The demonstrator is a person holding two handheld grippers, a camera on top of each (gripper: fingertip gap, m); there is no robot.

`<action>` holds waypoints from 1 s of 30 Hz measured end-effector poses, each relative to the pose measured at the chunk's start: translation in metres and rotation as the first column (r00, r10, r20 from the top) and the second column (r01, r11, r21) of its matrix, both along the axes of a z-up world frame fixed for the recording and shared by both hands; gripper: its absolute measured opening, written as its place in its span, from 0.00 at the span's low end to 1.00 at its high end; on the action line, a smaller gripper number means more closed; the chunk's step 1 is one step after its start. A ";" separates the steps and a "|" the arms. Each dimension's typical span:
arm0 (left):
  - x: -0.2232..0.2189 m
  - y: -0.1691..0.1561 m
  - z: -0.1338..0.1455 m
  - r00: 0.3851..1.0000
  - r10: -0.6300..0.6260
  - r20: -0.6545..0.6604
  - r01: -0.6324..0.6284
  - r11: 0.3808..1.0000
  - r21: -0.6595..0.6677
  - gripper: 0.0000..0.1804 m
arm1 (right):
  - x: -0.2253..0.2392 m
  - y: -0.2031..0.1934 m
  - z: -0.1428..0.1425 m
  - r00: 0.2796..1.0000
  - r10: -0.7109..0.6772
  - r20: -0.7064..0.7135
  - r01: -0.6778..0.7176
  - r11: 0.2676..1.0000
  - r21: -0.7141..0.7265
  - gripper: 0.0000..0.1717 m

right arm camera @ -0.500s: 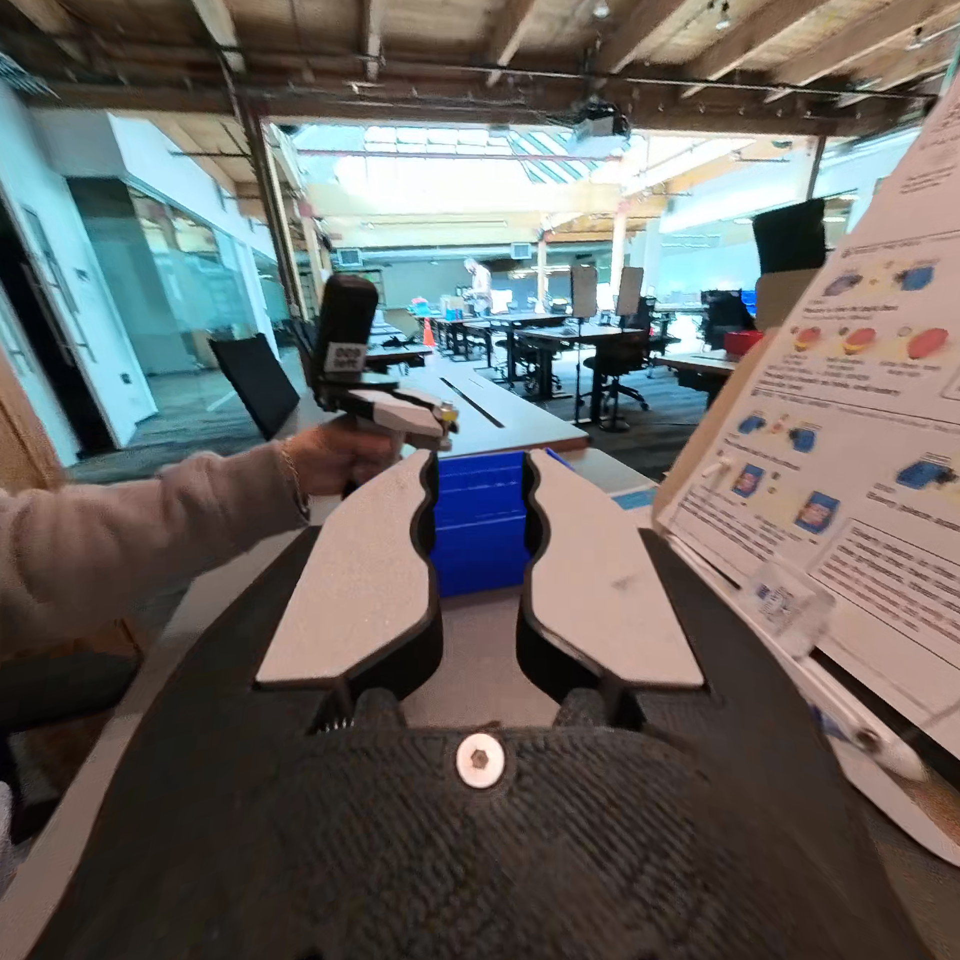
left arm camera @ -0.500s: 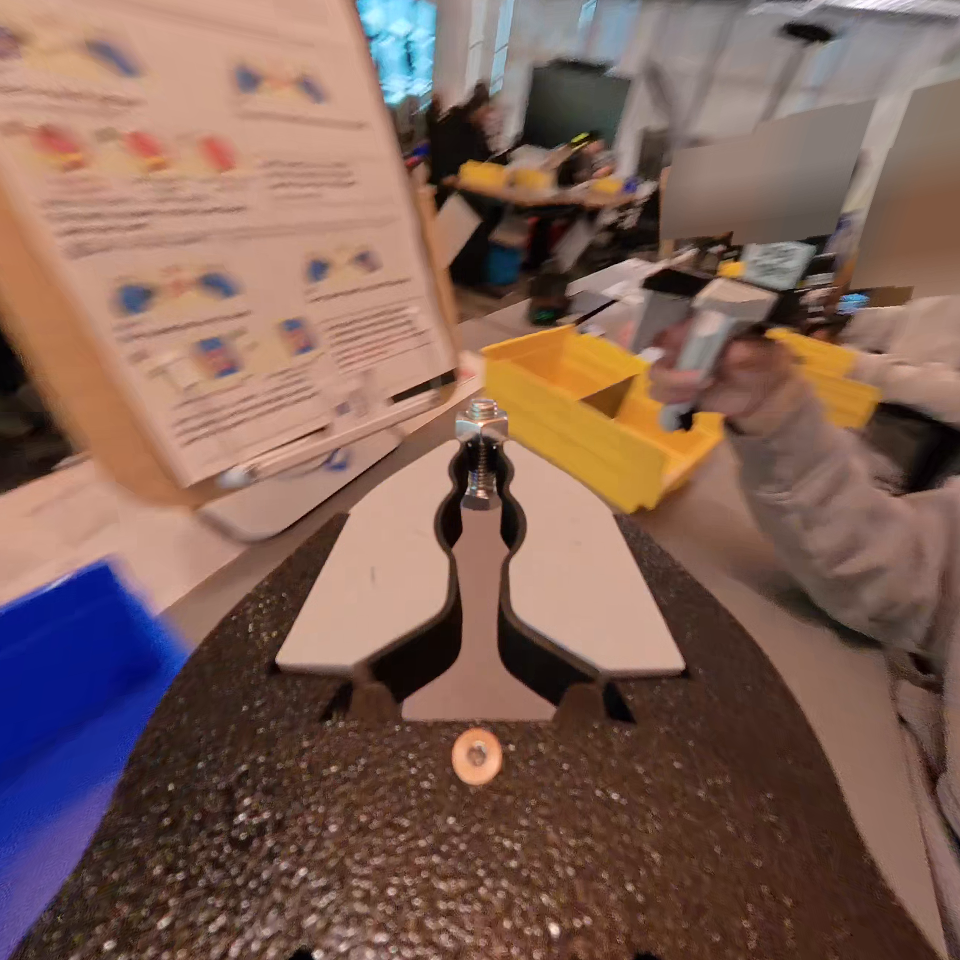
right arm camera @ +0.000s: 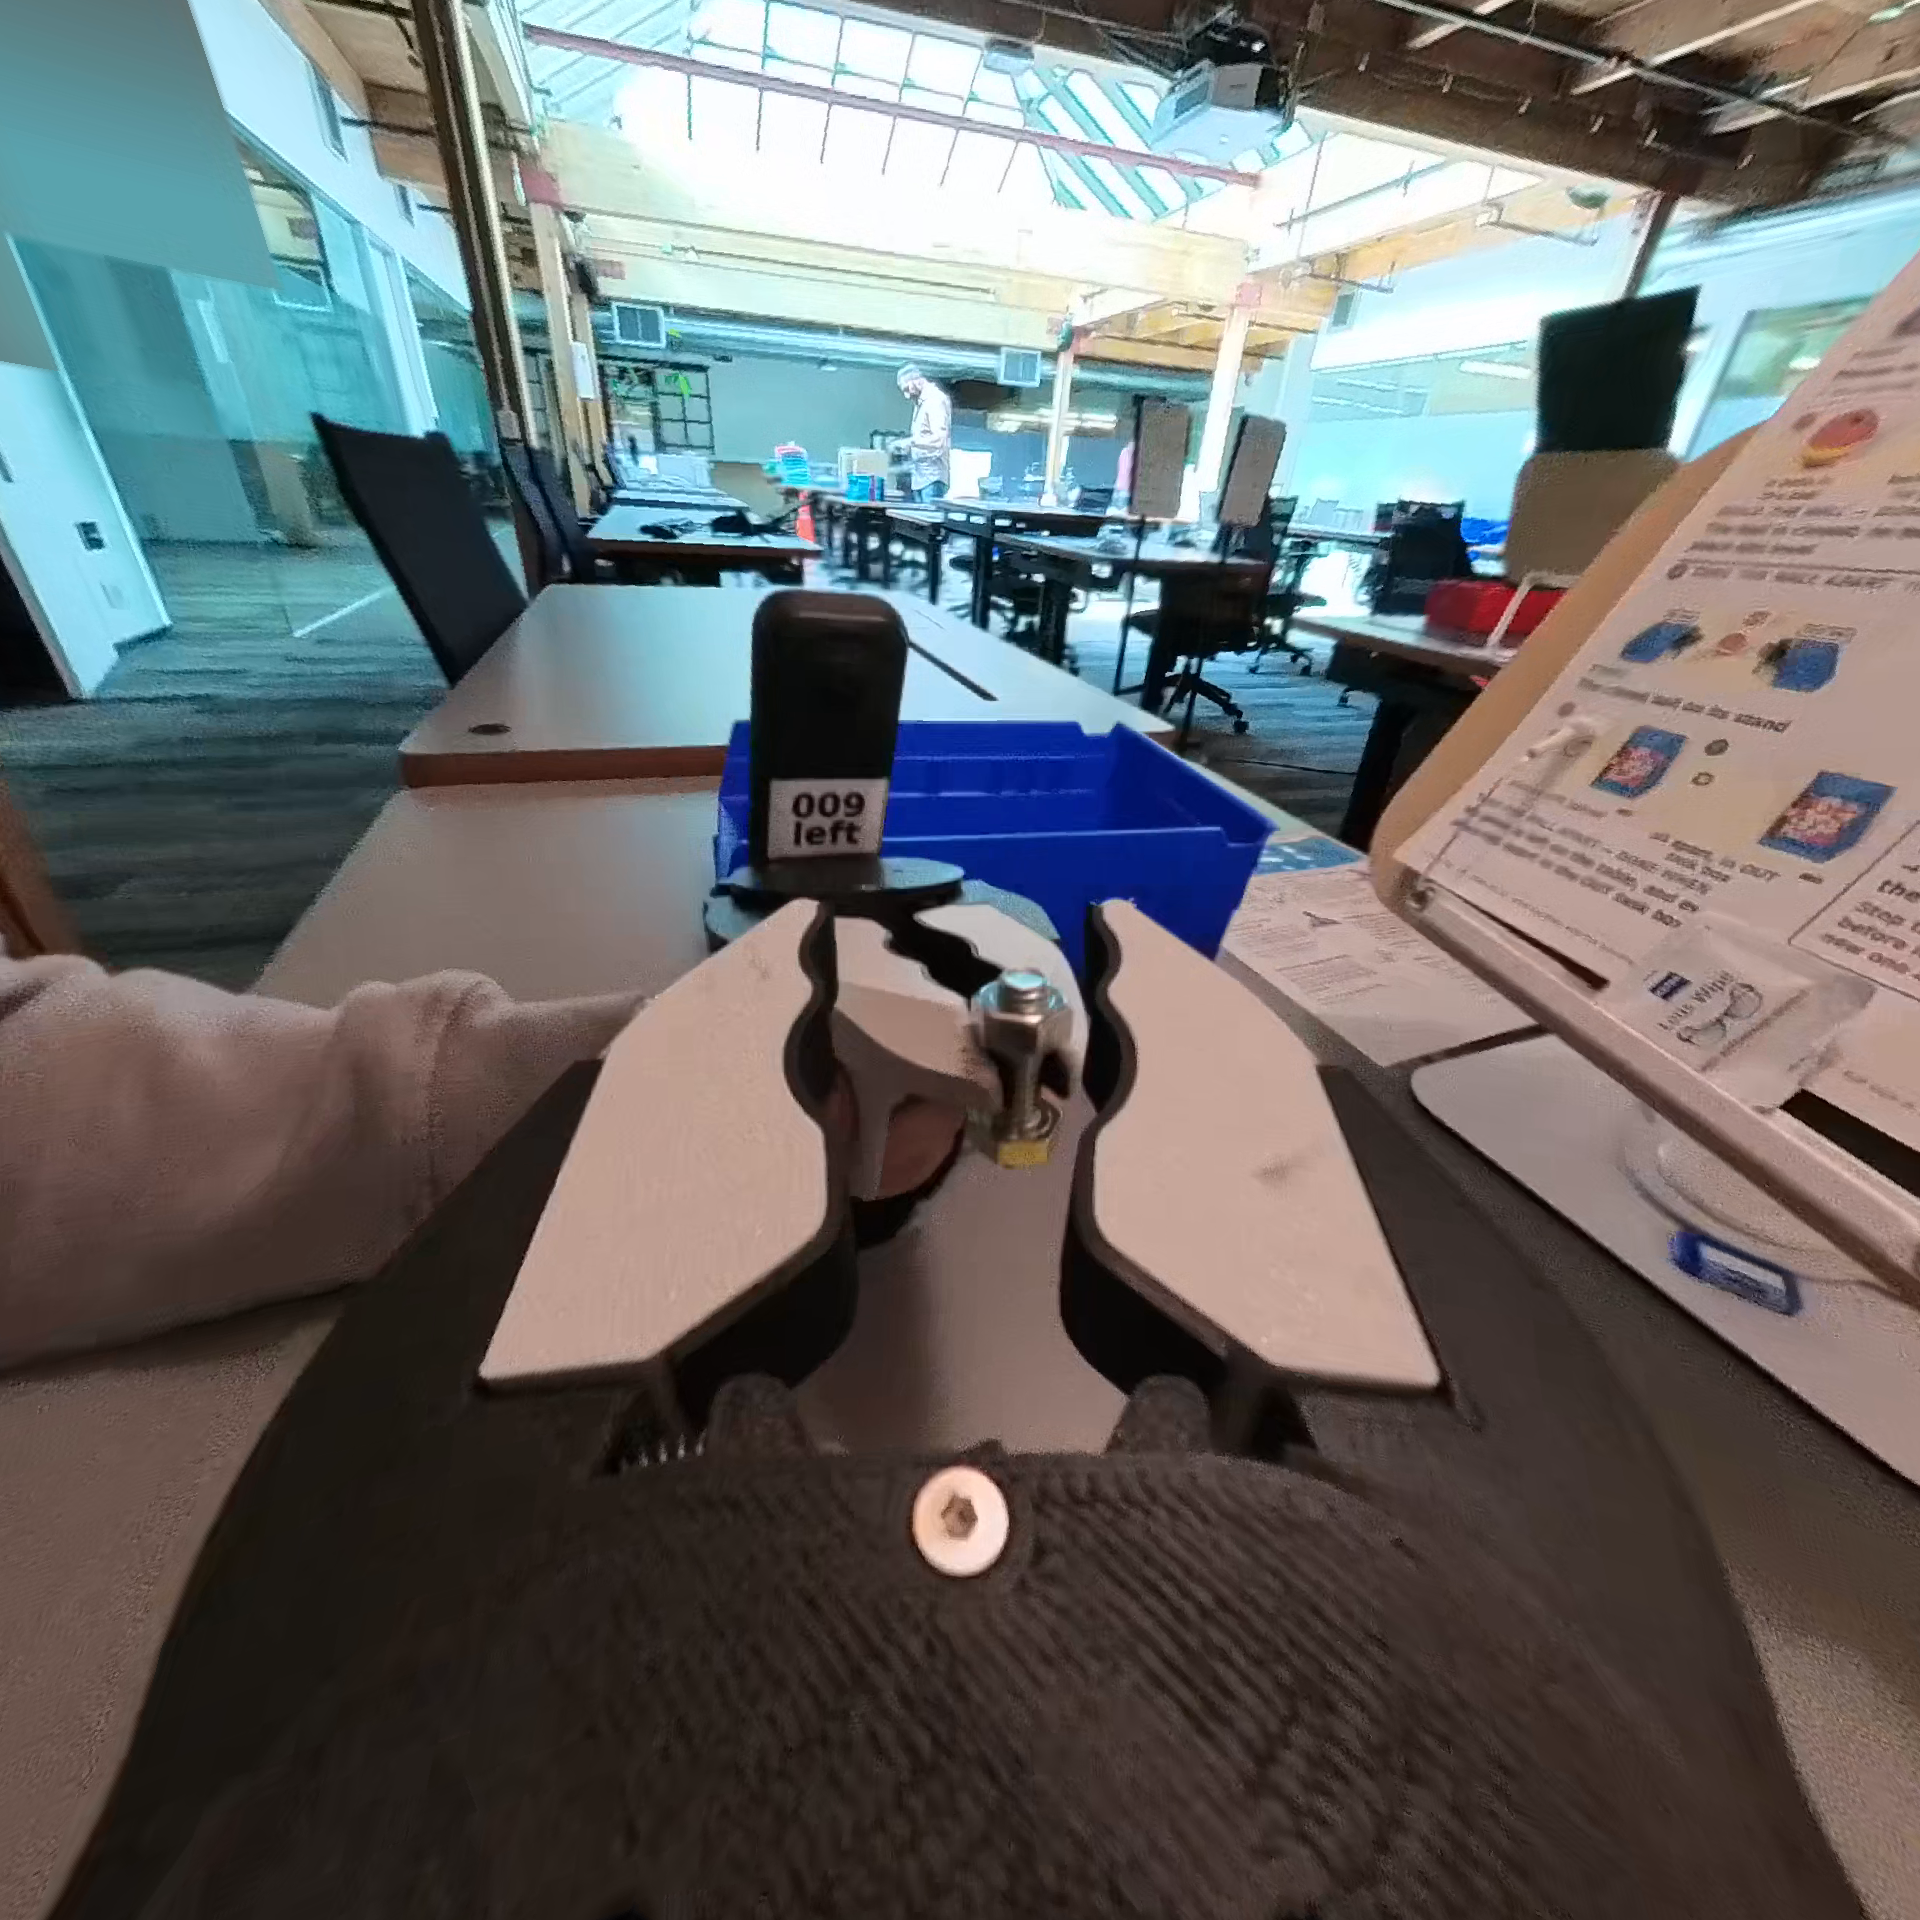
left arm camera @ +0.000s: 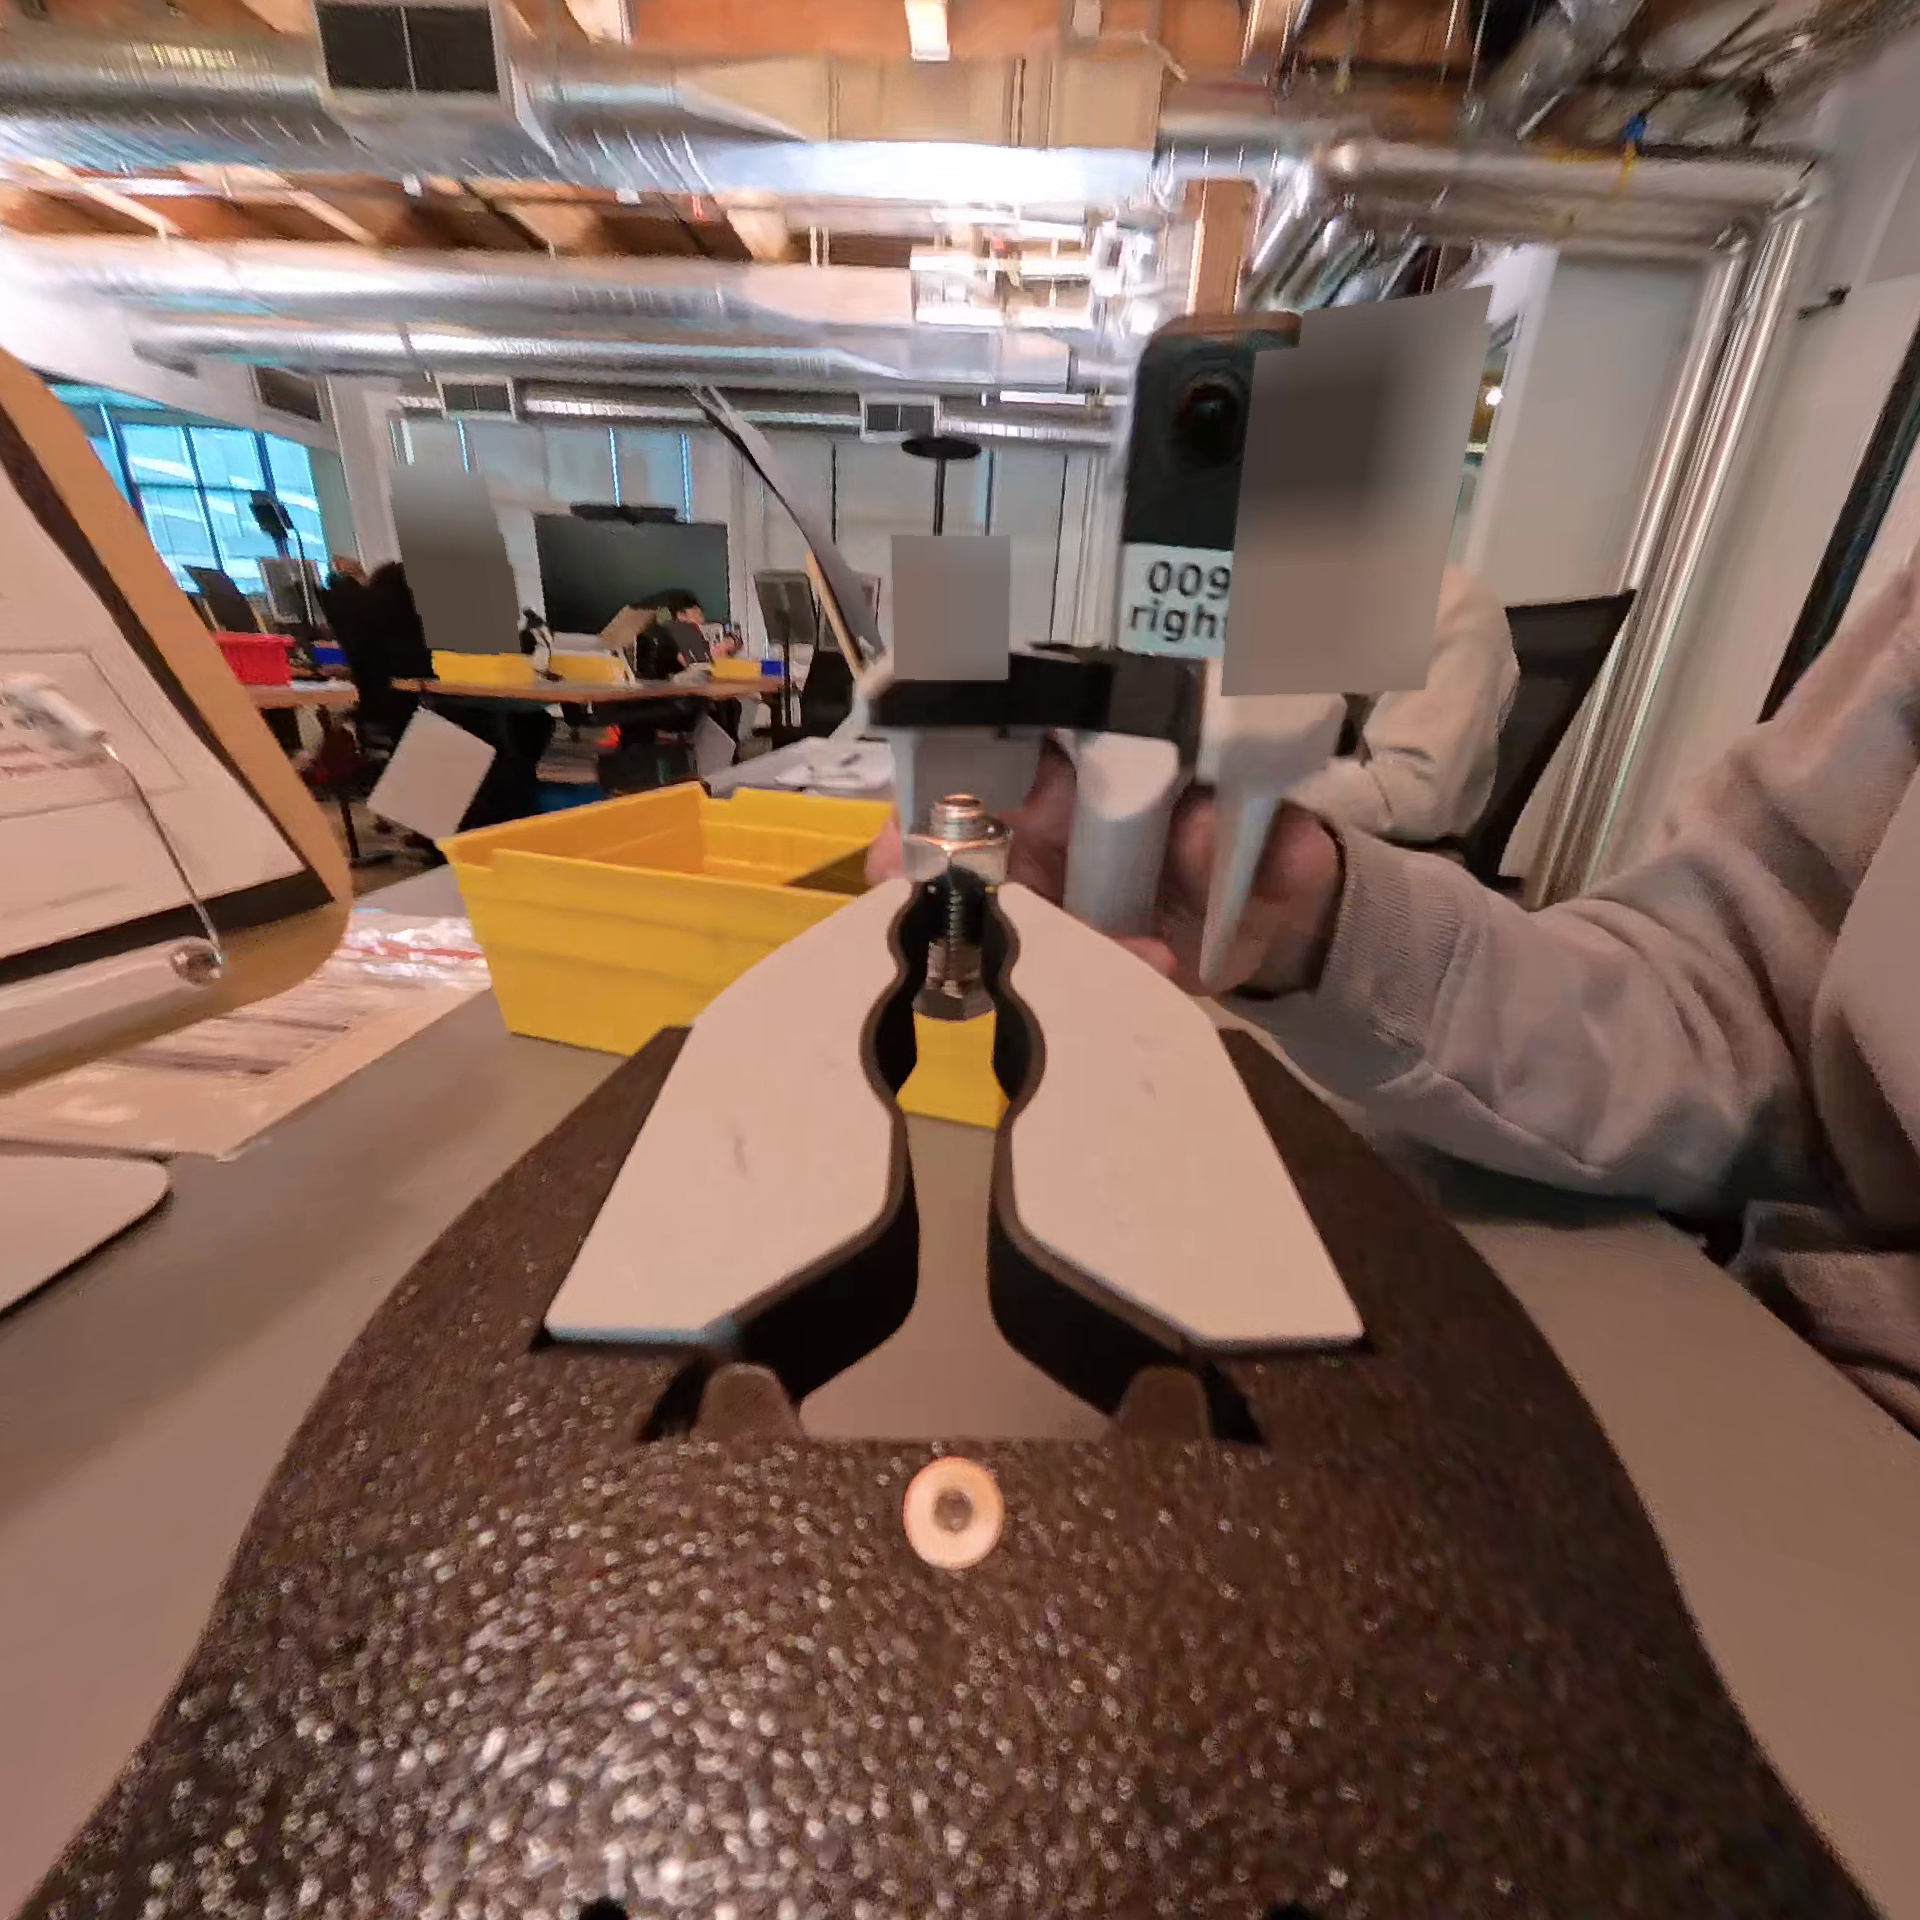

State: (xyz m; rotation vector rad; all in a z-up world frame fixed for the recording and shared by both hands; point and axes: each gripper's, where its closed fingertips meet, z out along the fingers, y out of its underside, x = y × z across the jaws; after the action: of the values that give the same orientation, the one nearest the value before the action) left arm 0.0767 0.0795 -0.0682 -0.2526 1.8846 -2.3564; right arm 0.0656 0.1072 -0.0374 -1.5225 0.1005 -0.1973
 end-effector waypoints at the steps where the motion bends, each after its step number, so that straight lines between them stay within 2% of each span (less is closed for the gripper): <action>1: -0.003 -0.002 -0.004 1.000 -0.003 -0.004 0.003 1.000 0.008 0.05 | 0.000 -0.004 -0.009 0.998 -0.054 0.040 0.053 0.998 0.014 0.25; 4: -0.018 -0.003 -0.010 0.999 -0.019 0.035 0.019 1.000 0.006 0.05 | -0.008 -0.016 -0.019 0.978 -0.135 0.157 0.137 0.991 -0.004 0.25; 8: -0.022 -0.006 -0.017 0.998 -0.008 0.068 0.004 0.998 0.064 0.05 | -0.010 -0.023 -0.040 0.989 -0.141 0.050 0.142 0.990 -0.018 0.23; 15: -0.024 -0.011 -0.019 0.994 0.012 0.108 -0.024 0.994 0.111 0.05 | -0.019 -0.024 -0.025 0.992 -0.124 -0.015 0.124 0.986 0.109 0.20; 18: -0.027 -0.015 -0.016 0.993 0.002 0.119 -0.015 0.994 0.107 0.05 | -0.018 -0.022 -0.027 0.991 -0.132 -0.009 0.133 0.987 0.094 0.19; 22: -0.033 -0.021 -0.012 0.992 -0.021 0.127 0.007 0.994 0.107 0.05 | -0.018 -0.022 -0.027 0.990 -0.142 -0.003 0.142 0.986 0.091 0.12; 26: -0.027 -0.012 -0.007 0.993 0.025 0.115 -0.035 0.996 0.086 0.05 | -0.011 -0.031 -0.023 0.980 -0.197 0.040 0.195 0.980 0.049 0.17; 28: -0.027 0.001 0.004 0.993 0.034 0.113 -0.035 0.999 0.005 0.05 | 0.005 -0.047 -0.019 0.948 -0.316 0.032 0.314 0.948 0.052 0.03; 29: -0.025 0.006 0.008 0.992 0.049 0.113 -0.047 0.999 -0.018 0.05 | 0.012 -0.055 -0.018 0.933 -0.360 0.022 0.358 0.931 0.063 0.09; 30: -0.024 0.008 0.009 0.992 0.059 0.114 -0.057 0.998 -0.013 0.05 | 0.009 -0.056 -0.016 0.943 -0.332 0.016 0.330 0.941 0.075 0.12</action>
State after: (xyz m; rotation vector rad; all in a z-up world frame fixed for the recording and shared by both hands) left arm 0.0523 0.0878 -0.0595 -0.1664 1.7904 -2.2903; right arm 0.0743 0.0515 -0.0537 -1.4238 0.3389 -0.4793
